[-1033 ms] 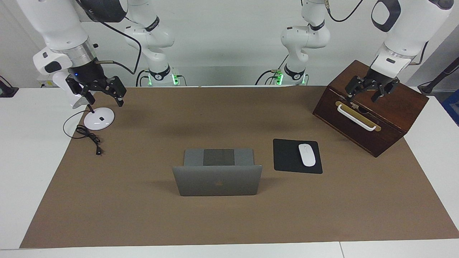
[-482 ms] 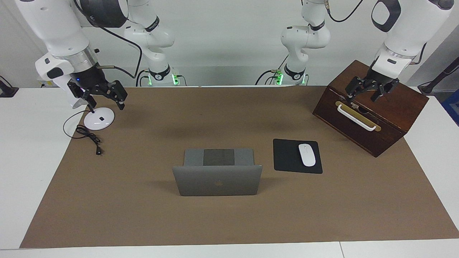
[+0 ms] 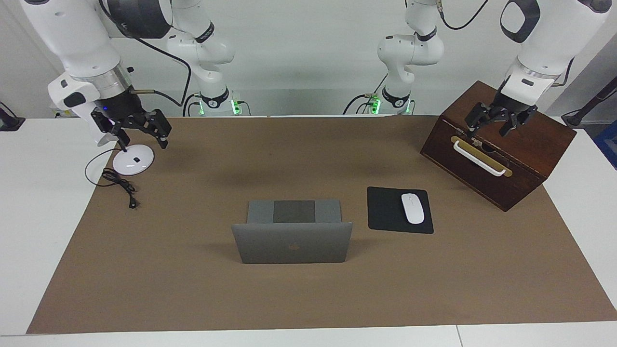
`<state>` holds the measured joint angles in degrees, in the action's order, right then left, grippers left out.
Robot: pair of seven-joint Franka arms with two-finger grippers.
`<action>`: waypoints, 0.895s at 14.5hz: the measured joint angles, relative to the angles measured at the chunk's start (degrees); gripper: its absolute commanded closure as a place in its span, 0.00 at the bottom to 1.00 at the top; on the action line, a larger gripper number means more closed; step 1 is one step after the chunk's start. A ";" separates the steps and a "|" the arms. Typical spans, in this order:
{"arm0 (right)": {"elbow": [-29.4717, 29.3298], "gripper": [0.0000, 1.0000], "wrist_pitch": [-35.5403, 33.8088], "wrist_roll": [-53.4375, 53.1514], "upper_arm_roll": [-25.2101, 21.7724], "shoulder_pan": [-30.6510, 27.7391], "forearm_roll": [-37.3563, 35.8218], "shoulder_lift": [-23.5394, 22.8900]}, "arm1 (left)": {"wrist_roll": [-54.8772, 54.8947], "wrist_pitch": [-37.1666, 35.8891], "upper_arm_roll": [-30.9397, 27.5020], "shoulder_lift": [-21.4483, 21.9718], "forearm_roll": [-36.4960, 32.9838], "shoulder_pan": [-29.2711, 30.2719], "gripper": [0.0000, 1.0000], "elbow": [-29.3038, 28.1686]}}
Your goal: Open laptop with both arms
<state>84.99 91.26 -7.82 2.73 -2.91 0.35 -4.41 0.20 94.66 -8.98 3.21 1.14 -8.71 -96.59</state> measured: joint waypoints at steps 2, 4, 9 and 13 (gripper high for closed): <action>0.00 0.00 0.00 0.00 0.00 0.00 0.00 0.00 | 0.33 -0.05 1.44 0.00 0.00 2.07 0.00 0.00; 0.02 0.00 0.00 0.00 0.00 0.00 0.00 -0.01 | 0.41 -0.09 2.75 0.00 0.00 3.35 0.00 0.00; 0.02 0.00 0.00 0.00 0.00 0.00 0.00 -0.01 | 0.41 -0.15 3.26 0.00 0.00 3.46 0.00 0.00; 0.03 0.00 0.31 0.00 0.01 0.00 0.00 -0.03 | 0.41 -0.15 3.25 0.07 0.00 3.46 0.00 0.04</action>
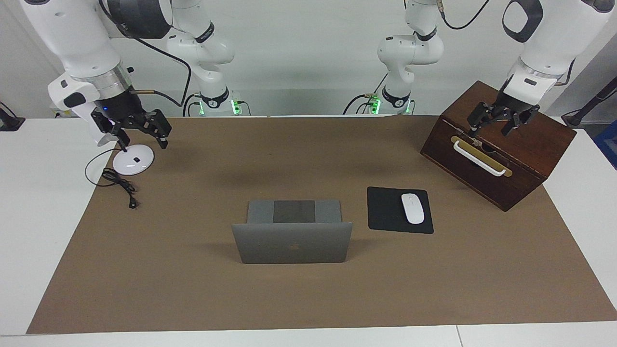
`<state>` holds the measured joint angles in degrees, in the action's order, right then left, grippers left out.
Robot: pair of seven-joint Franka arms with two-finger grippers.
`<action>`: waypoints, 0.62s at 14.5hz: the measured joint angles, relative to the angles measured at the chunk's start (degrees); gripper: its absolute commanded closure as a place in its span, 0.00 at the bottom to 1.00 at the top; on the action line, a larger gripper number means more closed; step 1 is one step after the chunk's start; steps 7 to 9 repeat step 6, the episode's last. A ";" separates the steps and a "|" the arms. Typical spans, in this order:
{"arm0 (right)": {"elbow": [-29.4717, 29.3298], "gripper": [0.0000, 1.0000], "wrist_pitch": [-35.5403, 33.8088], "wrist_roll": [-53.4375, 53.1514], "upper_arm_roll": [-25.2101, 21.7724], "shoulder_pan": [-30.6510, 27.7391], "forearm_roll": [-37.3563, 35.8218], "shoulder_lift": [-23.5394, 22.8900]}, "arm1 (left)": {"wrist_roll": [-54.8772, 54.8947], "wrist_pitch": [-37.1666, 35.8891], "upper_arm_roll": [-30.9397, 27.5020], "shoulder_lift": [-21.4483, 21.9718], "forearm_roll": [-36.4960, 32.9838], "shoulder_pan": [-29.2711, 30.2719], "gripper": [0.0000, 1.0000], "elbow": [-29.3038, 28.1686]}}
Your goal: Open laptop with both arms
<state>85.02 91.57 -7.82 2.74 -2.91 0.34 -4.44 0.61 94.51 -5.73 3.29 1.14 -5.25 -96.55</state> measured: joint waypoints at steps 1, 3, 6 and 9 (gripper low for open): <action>0.01 0.00 0.13 0.00 0.01 0.00 0.00 0.00 | 0.00 0.00 0.00 0.02 0.00 0.01 0.00 0.02; 0.01 0.00 0.26 0.00 0.07 0.00 0.00 -0.01 | 0.00 0.00 -0.01 0.04 0.00 0.09 0.00 0.06; 0.02 0.00 0.40 0.00 0.14 0.00 -0.05 -0.01 | 0.00 0.00 -0.01 0.03 0.00 0.22 0.00 0.06; 0.02 0.00 0.40 0.00 0.14 0.00 -0.05 -0.01 | 0.00 0.00 -0.01 0.03 0.00 0.22 0.00 0.06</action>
